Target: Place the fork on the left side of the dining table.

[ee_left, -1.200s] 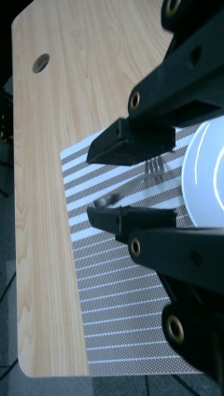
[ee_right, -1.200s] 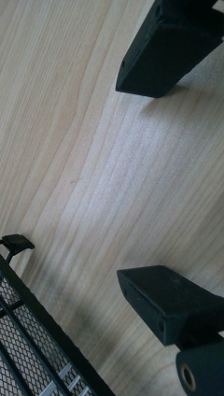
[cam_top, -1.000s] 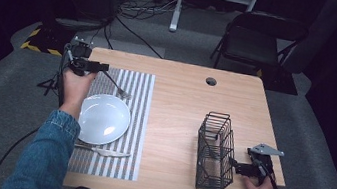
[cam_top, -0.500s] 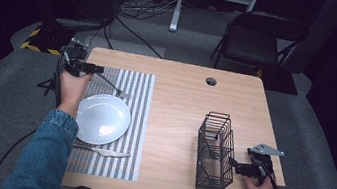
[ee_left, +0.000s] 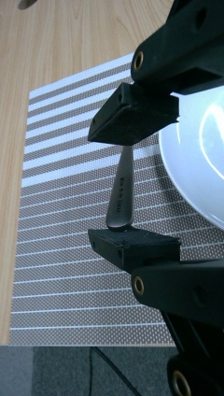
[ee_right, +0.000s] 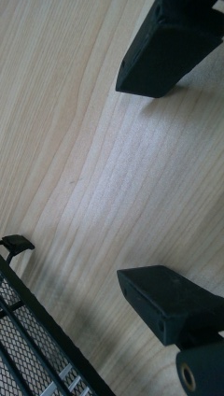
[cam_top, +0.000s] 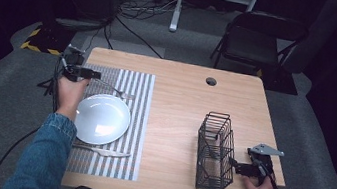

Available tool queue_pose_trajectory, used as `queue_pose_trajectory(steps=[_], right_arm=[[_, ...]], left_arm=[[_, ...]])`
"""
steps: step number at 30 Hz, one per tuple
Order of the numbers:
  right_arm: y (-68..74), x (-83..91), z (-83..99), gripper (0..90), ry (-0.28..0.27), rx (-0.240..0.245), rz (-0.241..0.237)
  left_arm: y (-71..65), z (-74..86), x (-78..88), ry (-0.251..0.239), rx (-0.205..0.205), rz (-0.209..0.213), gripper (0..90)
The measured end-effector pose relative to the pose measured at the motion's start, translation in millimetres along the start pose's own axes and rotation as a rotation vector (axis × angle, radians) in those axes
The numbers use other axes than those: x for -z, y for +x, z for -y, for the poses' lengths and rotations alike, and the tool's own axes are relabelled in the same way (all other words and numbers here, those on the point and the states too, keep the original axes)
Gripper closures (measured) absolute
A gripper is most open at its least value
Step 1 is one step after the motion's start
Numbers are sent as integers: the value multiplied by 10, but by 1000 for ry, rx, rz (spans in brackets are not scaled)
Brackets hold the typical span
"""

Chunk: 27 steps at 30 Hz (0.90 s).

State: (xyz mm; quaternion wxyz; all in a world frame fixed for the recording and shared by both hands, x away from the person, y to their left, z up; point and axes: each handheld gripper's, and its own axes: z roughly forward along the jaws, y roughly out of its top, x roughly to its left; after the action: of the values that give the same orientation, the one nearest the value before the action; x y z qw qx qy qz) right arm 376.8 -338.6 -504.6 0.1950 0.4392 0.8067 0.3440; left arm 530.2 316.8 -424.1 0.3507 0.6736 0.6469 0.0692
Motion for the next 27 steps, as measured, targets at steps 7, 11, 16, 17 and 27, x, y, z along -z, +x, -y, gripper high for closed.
queue_pose_trajectory(steps=[7,11,16,17,27], right_arm=[[0,0,0,91,0,0,0],[0,0,0,91,0,0,0],[0,0,0,91,-1,0,0],[0,0,0,91,-1,0,0],[2,0,0,91,0,-1,0]], left_arm=[[51,42,-58,19,19,8,470],[96,70,-109,35,37,7,461],[134,100,-173,55,50,1,459],[134,100,-173,55,50,1,457],[235,85,-206,35,57,-60,422]])
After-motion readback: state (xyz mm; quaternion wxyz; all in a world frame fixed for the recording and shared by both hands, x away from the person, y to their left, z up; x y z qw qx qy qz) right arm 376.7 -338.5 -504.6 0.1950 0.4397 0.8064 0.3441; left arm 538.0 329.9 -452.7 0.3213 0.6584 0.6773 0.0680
